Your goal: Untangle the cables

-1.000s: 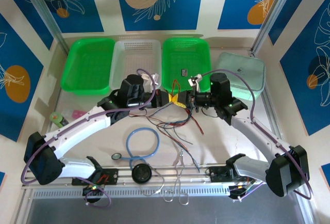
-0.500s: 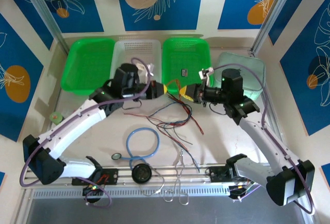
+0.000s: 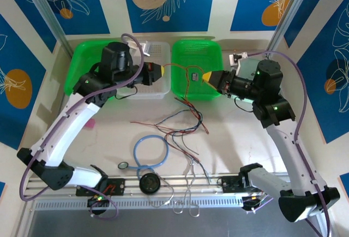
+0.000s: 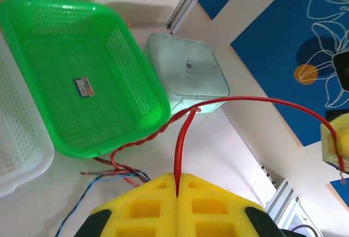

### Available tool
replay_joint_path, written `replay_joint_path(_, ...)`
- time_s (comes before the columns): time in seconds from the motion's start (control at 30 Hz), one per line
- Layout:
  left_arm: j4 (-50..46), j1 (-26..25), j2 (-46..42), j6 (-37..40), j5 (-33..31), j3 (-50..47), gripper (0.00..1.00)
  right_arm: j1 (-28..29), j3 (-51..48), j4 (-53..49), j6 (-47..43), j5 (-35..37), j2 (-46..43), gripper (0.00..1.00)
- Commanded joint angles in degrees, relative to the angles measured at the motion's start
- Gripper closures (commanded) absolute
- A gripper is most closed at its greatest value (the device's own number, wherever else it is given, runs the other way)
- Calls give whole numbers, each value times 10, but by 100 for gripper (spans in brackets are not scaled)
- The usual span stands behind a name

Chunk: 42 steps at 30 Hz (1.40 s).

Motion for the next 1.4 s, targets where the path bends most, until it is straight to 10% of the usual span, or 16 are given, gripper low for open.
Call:
replay_joint_path(0.0,-30,5,-11,18,2,9,100,-5,24,-18,-18,10,-24,100)
replay_joint_path(0.57,16,87,-117,-18,-88,-268,100,-96,-117,-69,-46,39,-82,100)
replay_joint_path(1.37,-31,133,-173,96,-270,-162,100,-178,-38,-163,-104,137,-101,100)
